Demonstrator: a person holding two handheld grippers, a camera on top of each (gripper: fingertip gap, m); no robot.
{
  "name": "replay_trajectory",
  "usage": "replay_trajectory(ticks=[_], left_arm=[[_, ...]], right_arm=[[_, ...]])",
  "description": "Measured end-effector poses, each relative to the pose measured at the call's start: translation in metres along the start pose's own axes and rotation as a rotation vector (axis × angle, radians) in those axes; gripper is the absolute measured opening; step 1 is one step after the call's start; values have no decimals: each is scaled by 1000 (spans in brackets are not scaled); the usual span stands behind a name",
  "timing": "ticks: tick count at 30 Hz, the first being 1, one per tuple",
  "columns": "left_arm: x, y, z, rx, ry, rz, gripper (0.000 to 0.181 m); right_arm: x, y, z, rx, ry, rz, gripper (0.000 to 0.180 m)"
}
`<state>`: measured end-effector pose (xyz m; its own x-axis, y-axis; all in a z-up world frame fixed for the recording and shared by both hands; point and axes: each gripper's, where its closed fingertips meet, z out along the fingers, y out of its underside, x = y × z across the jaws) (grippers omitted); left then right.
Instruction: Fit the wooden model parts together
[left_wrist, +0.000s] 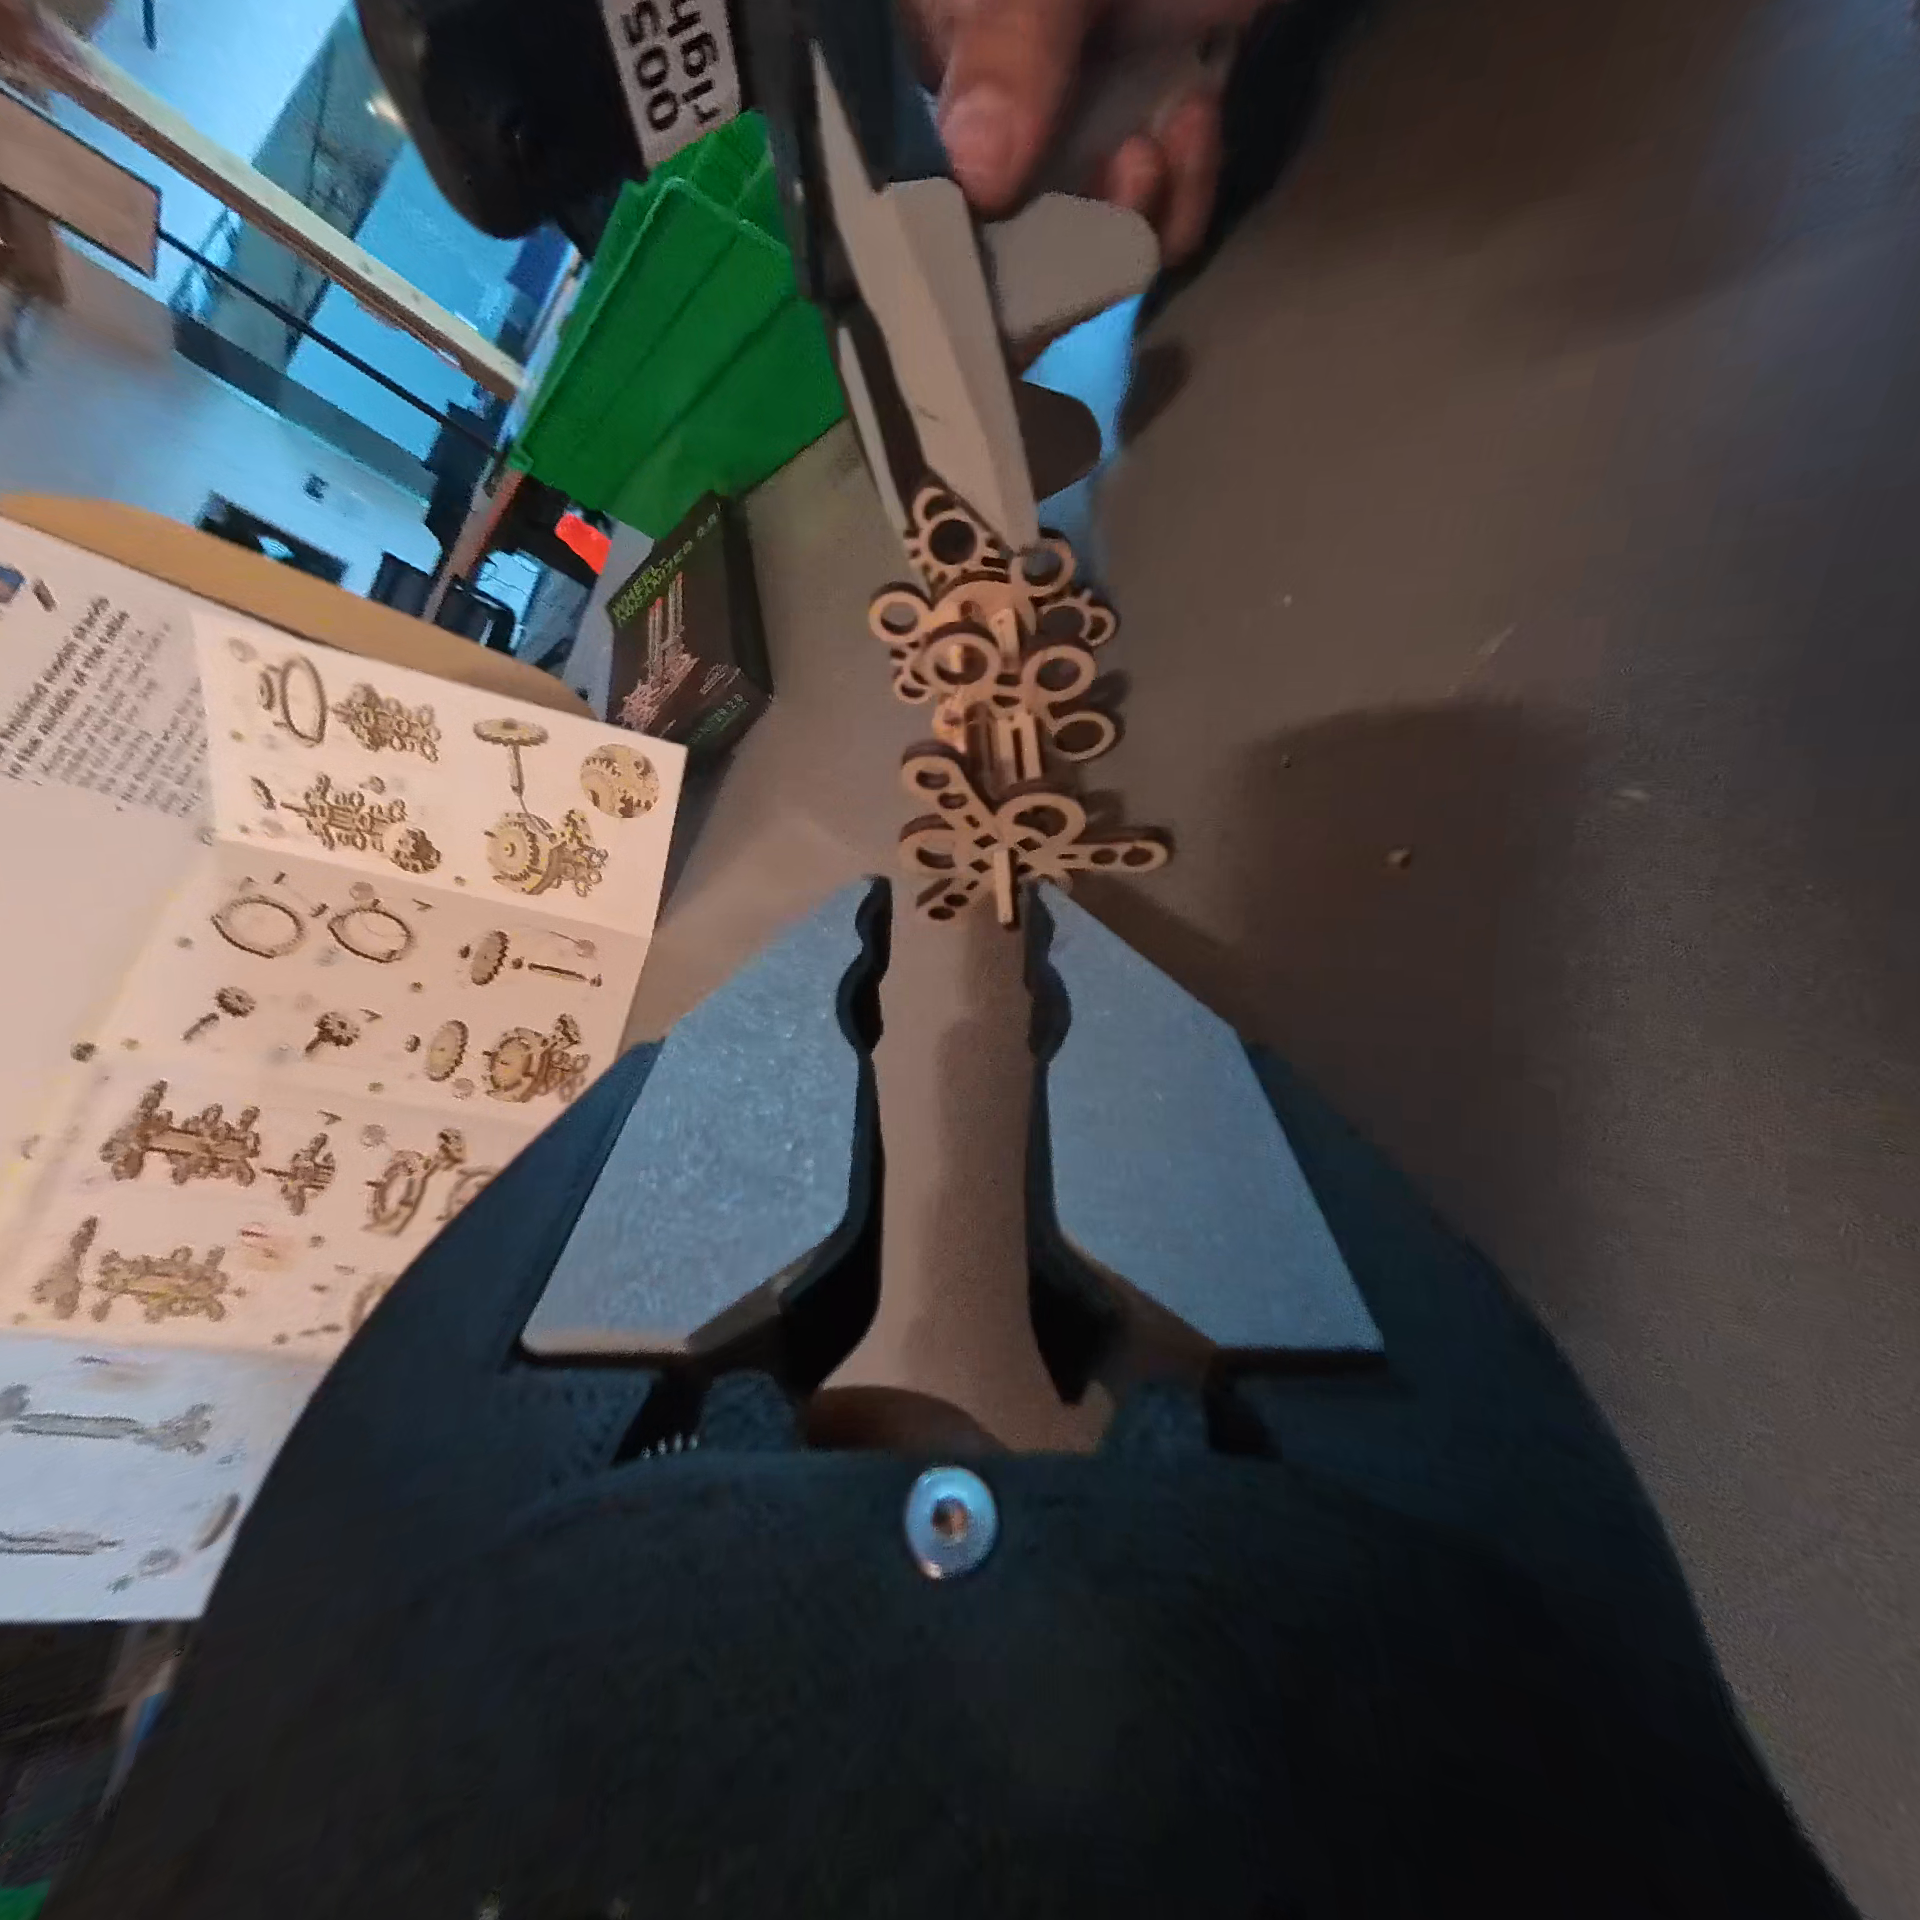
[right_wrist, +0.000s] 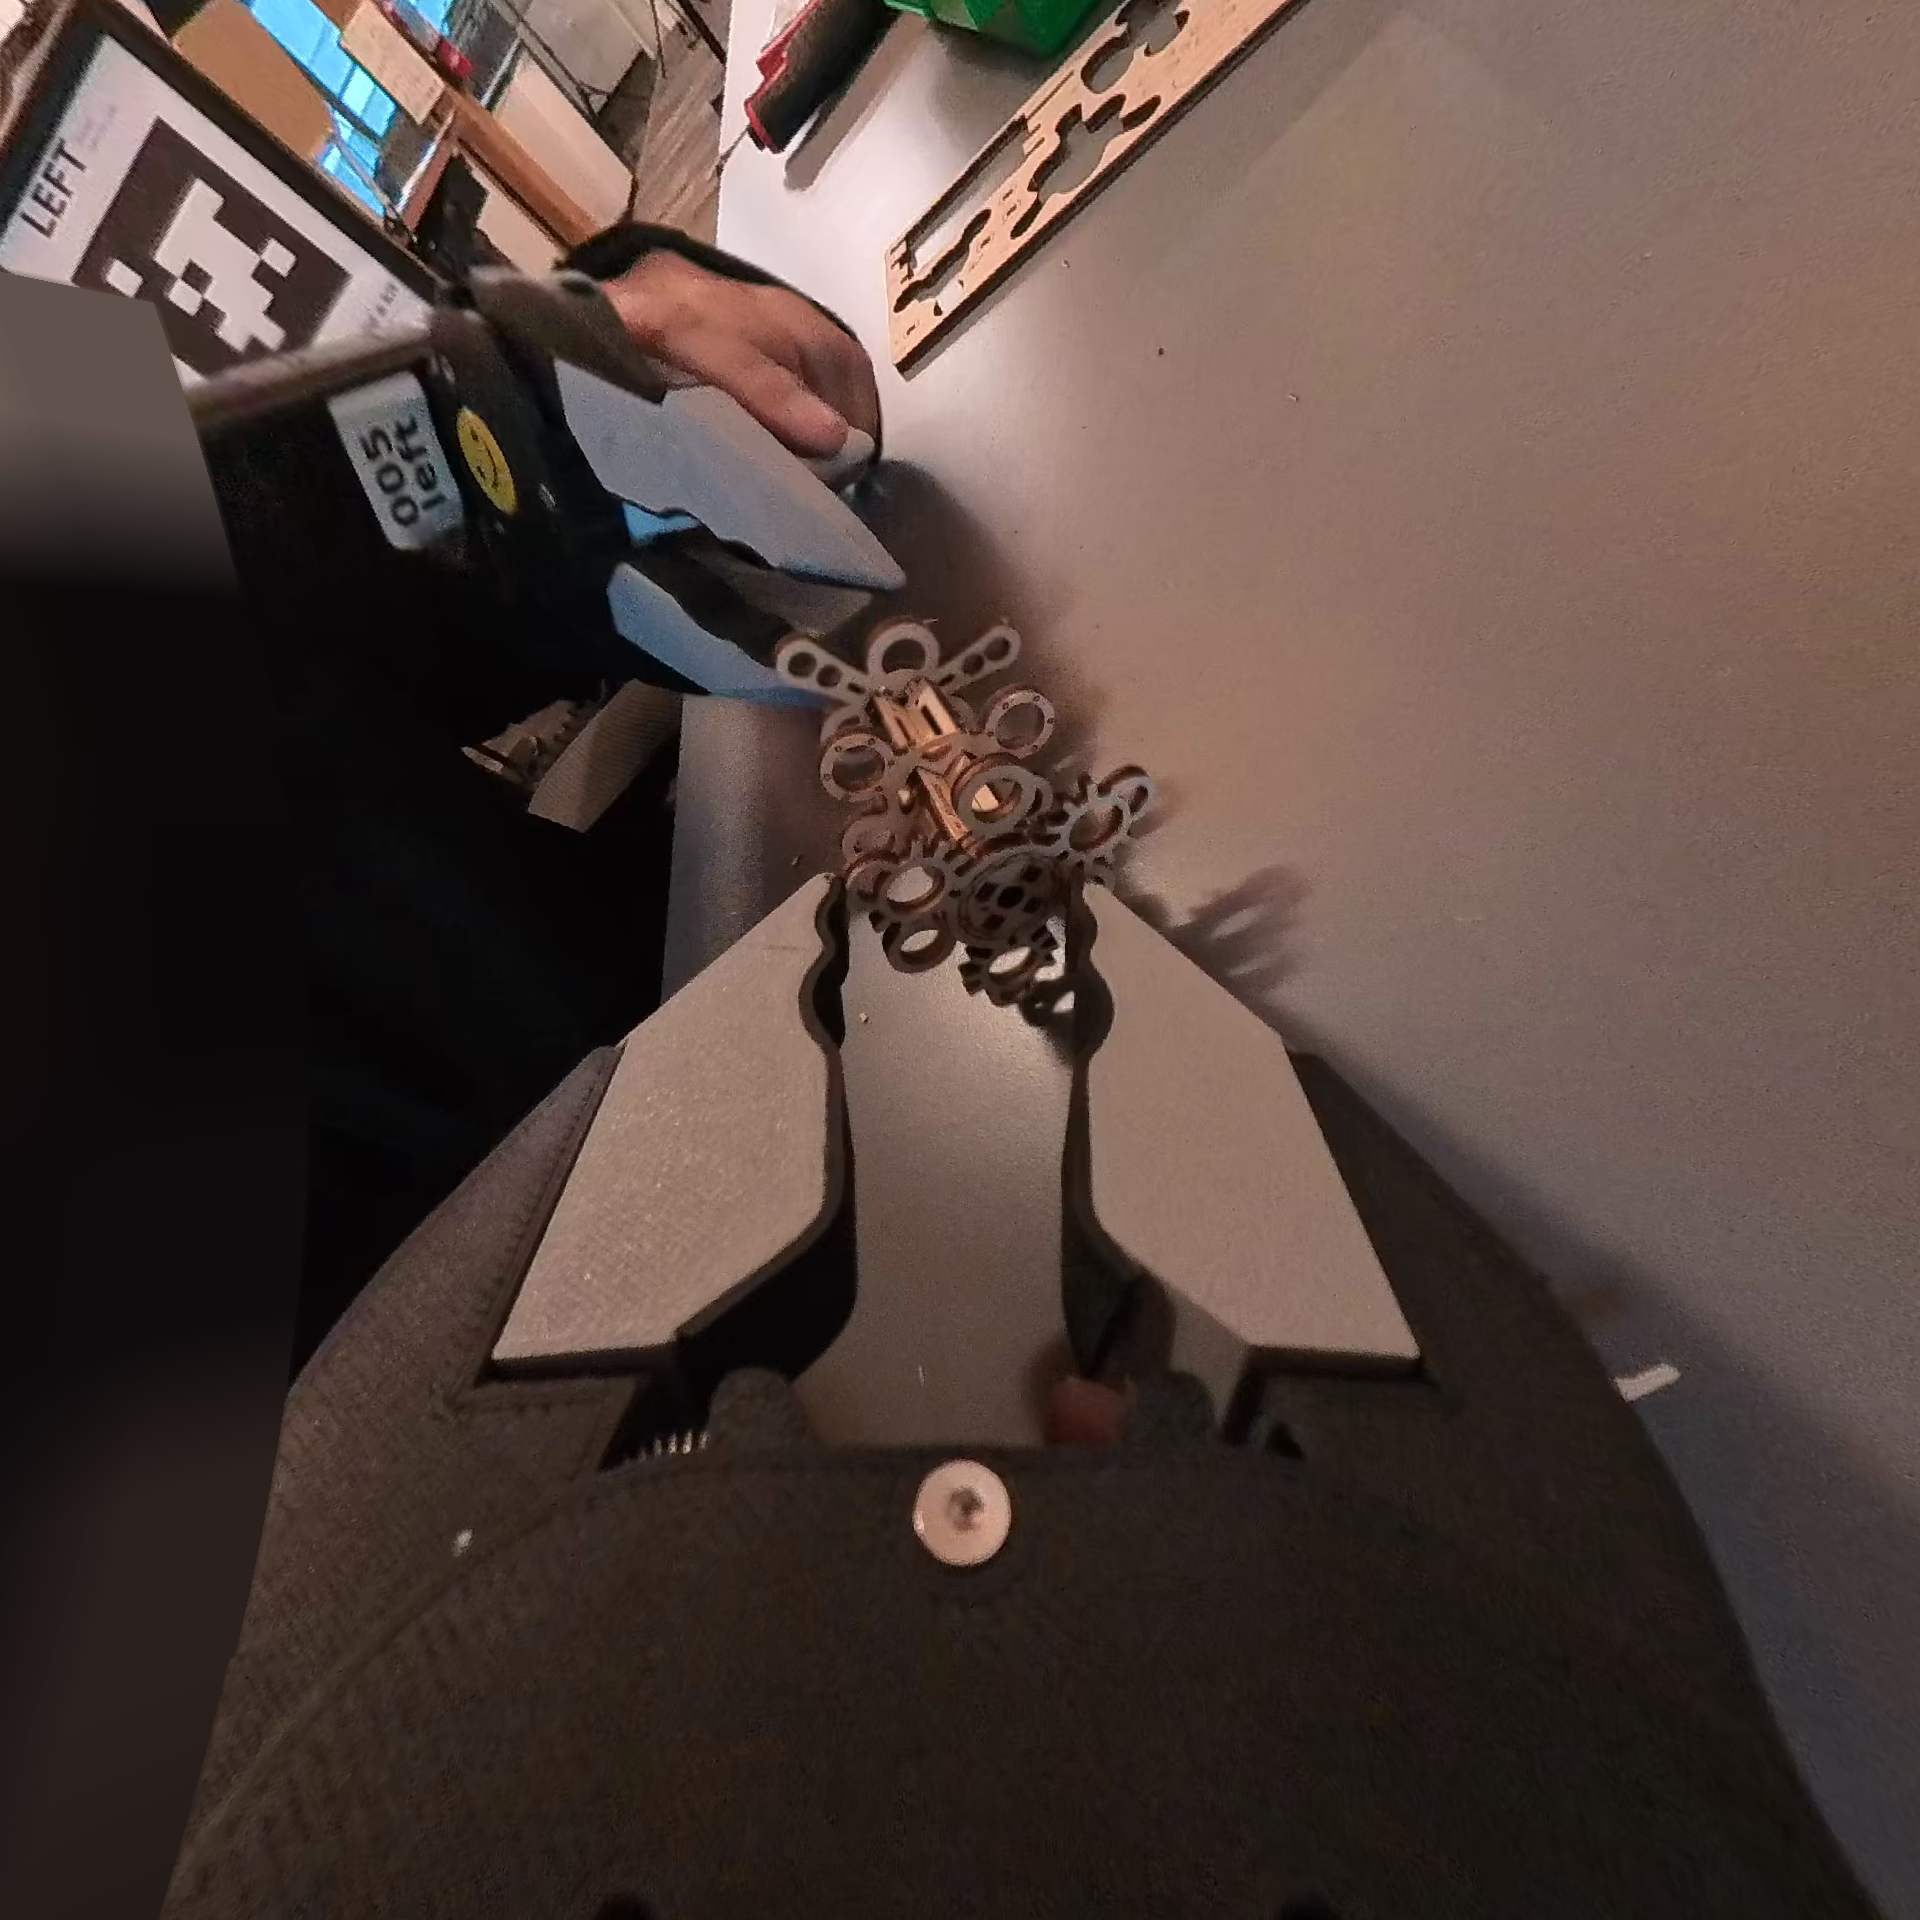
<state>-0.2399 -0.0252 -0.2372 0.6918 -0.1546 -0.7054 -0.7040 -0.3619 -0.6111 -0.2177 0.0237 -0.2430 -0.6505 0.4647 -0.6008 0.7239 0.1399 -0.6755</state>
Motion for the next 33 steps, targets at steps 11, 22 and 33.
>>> replay_trajectory(ticks=[11,22,33], left_arm=[[4,-17,-3,71,95,-148,21],[10,-20,1,63,310,-372,26],[11,-16,2,39,236,-193,12]], right_arm=[[-1,1,1,-7,-8,8,38],[-2,2,1,-11,-13,12,38],[-3,3,1,-14,-26,28,38]])
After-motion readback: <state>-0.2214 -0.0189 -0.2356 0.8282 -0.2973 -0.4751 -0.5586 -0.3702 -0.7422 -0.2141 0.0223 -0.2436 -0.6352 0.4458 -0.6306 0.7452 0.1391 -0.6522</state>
